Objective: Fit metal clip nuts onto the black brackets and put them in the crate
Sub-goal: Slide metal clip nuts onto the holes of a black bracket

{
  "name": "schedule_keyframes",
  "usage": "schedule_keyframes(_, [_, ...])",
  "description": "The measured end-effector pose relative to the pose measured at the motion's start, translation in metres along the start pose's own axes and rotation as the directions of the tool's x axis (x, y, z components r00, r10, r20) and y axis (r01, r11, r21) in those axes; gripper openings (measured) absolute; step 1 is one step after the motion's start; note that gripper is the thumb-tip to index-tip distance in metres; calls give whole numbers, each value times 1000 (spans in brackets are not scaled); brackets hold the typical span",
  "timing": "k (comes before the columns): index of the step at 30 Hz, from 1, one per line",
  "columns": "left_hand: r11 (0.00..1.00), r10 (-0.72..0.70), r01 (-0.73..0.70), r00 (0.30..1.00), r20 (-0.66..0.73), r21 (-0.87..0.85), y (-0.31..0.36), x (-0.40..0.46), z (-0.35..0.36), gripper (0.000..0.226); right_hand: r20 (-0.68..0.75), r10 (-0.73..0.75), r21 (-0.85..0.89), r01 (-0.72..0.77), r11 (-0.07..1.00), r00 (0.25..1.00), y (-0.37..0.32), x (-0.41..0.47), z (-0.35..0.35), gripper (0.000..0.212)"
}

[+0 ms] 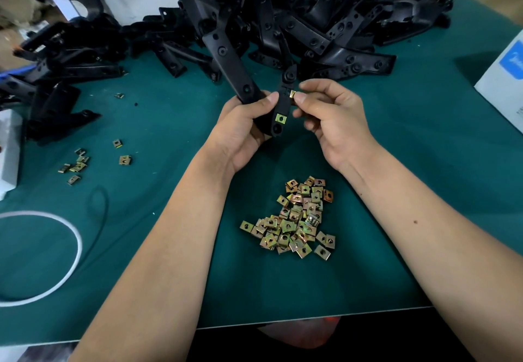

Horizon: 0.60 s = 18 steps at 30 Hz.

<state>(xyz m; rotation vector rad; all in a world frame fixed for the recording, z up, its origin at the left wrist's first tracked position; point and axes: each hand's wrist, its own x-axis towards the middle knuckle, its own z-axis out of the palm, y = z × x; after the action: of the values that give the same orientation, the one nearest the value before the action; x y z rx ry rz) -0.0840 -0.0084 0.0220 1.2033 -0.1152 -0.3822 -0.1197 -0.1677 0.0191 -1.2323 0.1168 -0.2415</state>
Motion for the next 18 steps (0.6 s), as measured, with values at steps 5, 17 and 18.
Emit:
schedule_keyframes(5, [997, 11, -9, 1000, -20, 81, 1, -3, 8, 16, 11, -4, -12, 4, 1000, 1000, -1, -1, -1, 21])
schedule_keyframes(17, [999, -16, 17, 1000, 26, -42, -4, -3, 10, 14, 66, -10, -22, 12, 1000, 998, 1, 1, -4, 18])
schedule_keyframes(18, [996, -35, 37, 999, 23, -85, -4, -4, 9, 16, 74, -12, -10, 13, 1000, 997, 1, 1, -3, 15])
